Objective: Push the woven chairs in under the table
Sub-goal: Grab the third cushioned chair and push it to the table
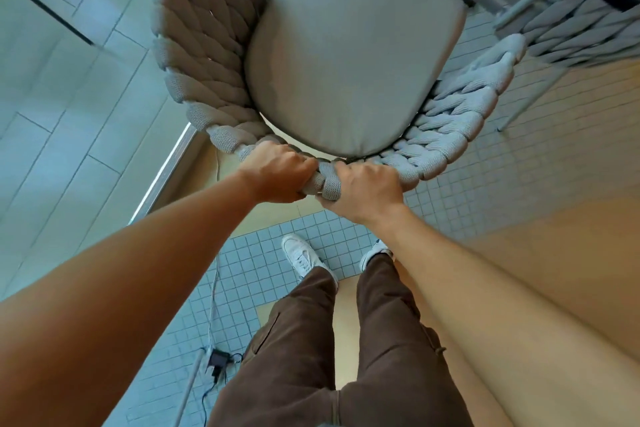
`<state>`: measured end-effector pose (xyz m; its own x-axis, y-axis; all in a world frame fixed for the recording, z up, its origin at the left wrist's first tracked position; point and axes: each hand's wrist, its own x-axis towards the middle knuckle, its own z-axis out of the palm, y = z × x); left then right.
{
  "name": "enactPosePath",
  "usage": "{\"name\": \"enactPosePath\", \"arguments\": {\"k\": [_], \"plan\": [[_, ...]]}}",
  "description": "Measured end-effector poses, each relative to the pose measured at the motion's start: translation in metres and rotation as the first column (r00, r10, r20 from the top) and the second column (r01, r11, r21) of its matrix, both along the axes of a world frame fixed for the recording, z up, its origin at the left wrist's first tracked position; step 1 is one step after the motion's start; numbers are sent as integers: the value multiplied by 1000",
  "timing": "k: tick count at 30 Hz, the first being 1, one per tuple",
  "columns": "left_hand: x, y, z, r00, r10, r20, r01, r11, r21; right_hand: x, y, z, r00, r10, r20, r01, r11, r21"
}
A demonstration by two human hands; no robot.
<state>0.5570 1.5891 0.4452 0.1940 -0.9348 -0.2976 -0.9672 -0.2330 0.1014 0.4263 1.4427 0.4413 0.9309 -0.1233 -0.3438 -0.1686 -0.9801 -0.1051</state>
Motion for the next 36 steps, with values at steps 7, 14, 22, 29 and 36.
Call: {"name": "enactPosePath", "arguments": {"k": [7,14,22,29,36], "plan": [[7,-4,1,999,-33,-5,32,999,-27,6,-12,-7,996,91,15,-90,996,-28],[25,-19,-3,998,-23,56,24,1000,-5,25,-30,-9,997,76,20,-74,996,-54],[45,-36,-4,997,-18,78,16,1000,25,46,-45,-13,996,64,60,-63,998,-32],[64,-47,-3,995,0,97,-4,999,43,65,-55,-15,995,58,80,-56,998,-20],[76,-52,1,997,25,72,-29,998,48,78,-58,-14,994,56,96,-55,998,-17]]}}
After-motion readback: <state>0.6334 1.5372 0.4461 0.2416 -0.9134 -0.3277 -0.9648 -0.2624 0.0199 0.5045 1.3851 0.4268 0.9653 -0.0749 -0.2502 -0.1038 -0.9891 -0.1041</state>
